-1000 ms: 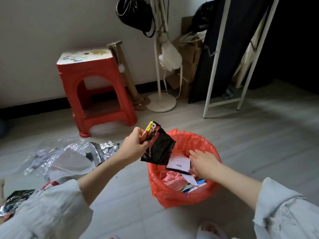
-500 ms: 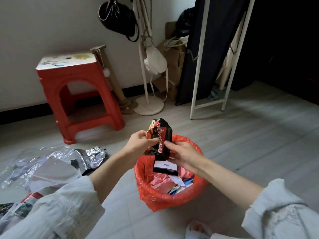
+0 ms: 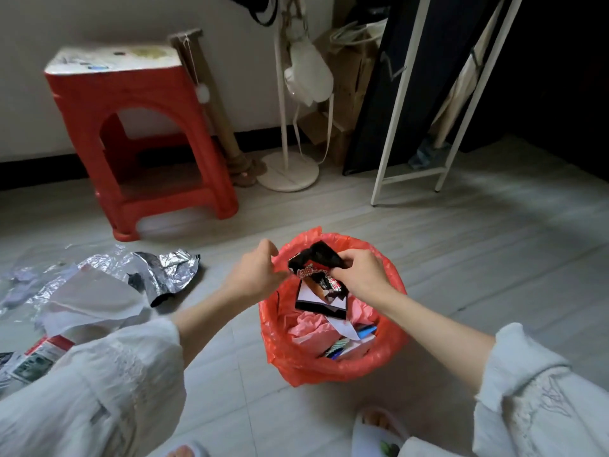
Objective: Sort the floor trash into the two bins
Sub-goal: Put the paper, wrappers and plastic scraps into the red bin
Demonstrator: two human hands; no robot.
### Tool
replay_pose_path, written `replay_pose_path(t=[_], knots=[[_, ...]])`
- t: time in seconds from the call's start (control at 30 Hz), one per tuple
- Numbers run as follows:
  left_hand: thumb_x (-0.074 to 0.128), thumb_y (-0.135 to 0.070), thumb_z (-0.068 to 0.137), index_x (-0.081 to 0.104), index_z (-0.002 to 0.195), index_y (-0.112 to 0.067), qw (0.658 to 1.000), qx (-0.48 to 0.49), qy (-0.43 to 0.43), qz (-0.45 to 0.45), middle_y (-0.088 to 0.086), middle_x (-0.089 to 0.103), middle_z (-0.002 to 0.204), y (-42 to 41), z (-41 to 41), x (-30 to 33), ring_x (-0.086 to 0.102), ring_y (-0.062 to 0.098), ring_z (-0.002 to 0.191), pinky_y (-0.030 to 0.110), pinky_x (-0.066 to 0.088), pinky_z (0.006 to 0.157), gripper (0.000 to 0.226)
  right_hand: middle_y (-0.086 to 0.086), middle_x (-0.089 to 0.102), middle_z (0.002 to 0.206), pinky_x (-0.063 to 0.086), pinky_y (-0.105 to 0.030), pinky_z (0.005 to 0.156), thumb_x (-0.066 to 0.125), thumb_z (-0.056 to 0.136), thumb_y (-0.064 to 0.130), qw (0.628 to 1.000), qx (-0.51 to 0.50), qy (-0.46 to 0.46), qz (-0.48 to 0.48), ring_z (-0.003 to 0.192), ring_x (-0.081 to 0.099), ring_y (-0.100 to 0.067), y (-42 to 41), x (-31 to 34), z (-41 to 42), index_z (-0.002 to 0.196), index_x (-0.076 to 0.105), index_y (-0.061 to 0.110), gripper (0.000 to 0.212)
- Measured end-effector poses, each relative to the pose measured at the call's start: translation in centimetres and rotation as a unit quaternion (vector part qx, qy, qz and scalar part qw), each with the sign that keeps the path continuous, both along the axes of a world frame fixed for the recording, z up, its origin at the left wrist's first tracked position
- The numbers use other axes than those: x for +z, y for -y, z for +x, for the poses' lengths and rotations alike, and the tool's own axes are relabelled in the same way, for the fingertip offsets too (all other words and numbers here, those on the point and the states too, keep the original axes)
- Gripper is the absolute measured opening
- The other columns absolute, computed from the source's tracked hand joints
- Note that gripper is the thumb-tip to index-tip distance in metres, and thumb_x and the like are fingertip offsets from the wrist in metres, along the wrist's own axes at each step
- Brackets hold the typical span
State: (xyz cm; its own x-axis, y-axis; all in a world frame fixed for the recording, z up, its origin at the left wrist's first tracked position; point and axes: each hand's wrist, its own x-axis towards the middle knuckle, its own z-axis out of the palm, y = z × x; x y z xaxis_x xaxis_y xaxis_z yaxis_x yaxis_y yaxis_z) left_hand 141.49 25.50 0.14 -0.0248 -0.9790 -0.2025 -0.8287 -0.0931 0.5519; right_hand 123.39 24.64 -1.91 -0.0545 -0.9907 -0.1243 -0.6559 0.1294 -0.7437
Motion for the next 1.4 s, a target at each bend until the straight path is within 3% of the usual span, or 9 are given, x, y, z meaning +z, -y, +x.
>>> replay_pose_path(t=[0.13,0.33,0.4,0.5,0.57,0.93,1.13,1.27,1.4], knots=[[0.039,-0.038,0.096,0.017,0.145,-0.012,0.975,-0.147,0.164,-0.025,0.011,0.027,0.147,0.4,1.8,-4.3,0.024,0.025,0.137,0.04,0.03,0.107,0.059,-0.013,0.067,0.102,0.049,-0.036,0.077,0.054,0.082,0.008,0.983,0.06,-0.174,0.001,0.097,0.061,-0.032,1.7,-4.0,0.5,0.108,0.063,0.012,0.029],[-0.01,-0.064,0.062,-0.01,0.146,-0.006,0.981,-0.132,0.143,0.012,0.014,-0.015,0.155,1.1,3.2,-10.5,-0.013,0.025,0.144,0.031,-0.003,0.116,0.102,-0.018,0.052,0.127,0.045,-0.039,0.091,0.042,0.09,0.012,0.887,0.232,-0.394,-0.056,0.116,0.053,-0.033,3.9,-11.3,2.2,0.139,0.036,0.014,0.049],[-0.011,-0.061,0.063,-0.014,0.145,-0.006,0.985,-0.119,0.123,-0.002,0.011,-0.017,0.155,1.0,3.2,-11.4,-0.015,0.021,0.143,0.029,-0.005,0.115,0.099,-0.028,0.04,0.14,0.036,-0.043,0.106,0.025,0.09,0.023,0.889,0.249,-0.381,-0.047,0.13,0.042,-0.038,3.4,-13.7,2.6,0.139,0.041,0.008,0.053],[-0.01,-0.059,0.066,-0.016,0.145,-0.009,0.989,-0.111,0.094,-0.007,0.008,-0.016,0.155,1.0,3.1,-12.2,-0.014,0.018,0.143,0.029,-0.003,0.116,0.094,-0.018,-0.005,0.157,0.001,-0.038,0.119,0.021,0.098,0.047,0.887,0.294,-0.344,0.087,0.146,-0.004,-0.028,2.8,-15.0,2.0,0.15,0.006,0.011,0.065],[-0.008,-0.059,0.066,-0.017,0.145,-0.011,0.992,-0.105,0.075,-0.001,0.006,-0.014,0.156,0.9,3.1,-12.3,-0.013,0.016,0.143,0.028,-0.003,0.116,0.093,-0.015,-0.016,0.156,-0.006,-0.036,0.119,0.017,0.094,0.057,0.868,0.312,-0.372,0.108,0.145,-0.014,-0.025,2.8,-15.3,1.6,0.149,-0.005,0.014,0.073],[0.015,-0.041,0.094,-0.013,0.146,-0.012,0.993,-0.107,0.046,0.007,0.003,-0.007,0.157,0.9,3.1,-12.1,-0.008,0.015,0.144,0.031,0.002,0.119,0.067,-0.016,-0.02,0.155,-0.011,-0.042,0.117,0.01,0.094,0.058,0.798,0.34,-0.471,0.162,0.144,-0.018,-0.027,3.8,-17.6,3.1,0.148,-0.014,0.016,0.073],[-0.007,-0.052,0.074,-0.015,0.146,-0.012,0.986,-0.122,0.107,-0.035,0.003,-0.007,0.157,0.7,3.5,-12.3,-0.009,0.015,0.144,0.031,0.002,0.118,0.083,-0.019,-0.019,0.154,-0.011,-0.045,0.116,0.015,0.095,0.055,0.809,0.343,-0.448,0.167,0.143,-0.018,-0.03,3.9,-17.1,3.4,0.148,-0.013,0.013,0.073],[-0.008,-0.051,0.073,-0.016,0.146,-0.013,0.986,-0.12,0.107,-0.04,0.002,-0.011,0.157,0.7,3.4,-12.3,-0.012,0.013,0.144,0.03,0.0,0.117,0.083,-0.024,-0.01,0.154,-0.006,-0.049,0.117,0.008,0.089,0.06,0.808,0.352,-0.461,0.102,0.144,-0.01,-0.036,3.6,-18.4,2.8,0.148,-0.011,0.014,0.077],[-0.007,-0.051,0.074,-0.016,0.146,-0.013,0.986,-0.125,0.104,-0.03,0.001,-0.01,0.157,0.8,3.4,-12.3,-0.011,0.013,0.144,0.03,0.0,0.117,0.082,-0.024,-0.011,0.154,-0.004,-0.05,0.117,0.021,0.094,0.053,0.791,0.36,-0.482,0.11,0.144,-0.009,-0.036,4.2,-18.9,3.2,0.148,-0.011,0.014,0.074]])
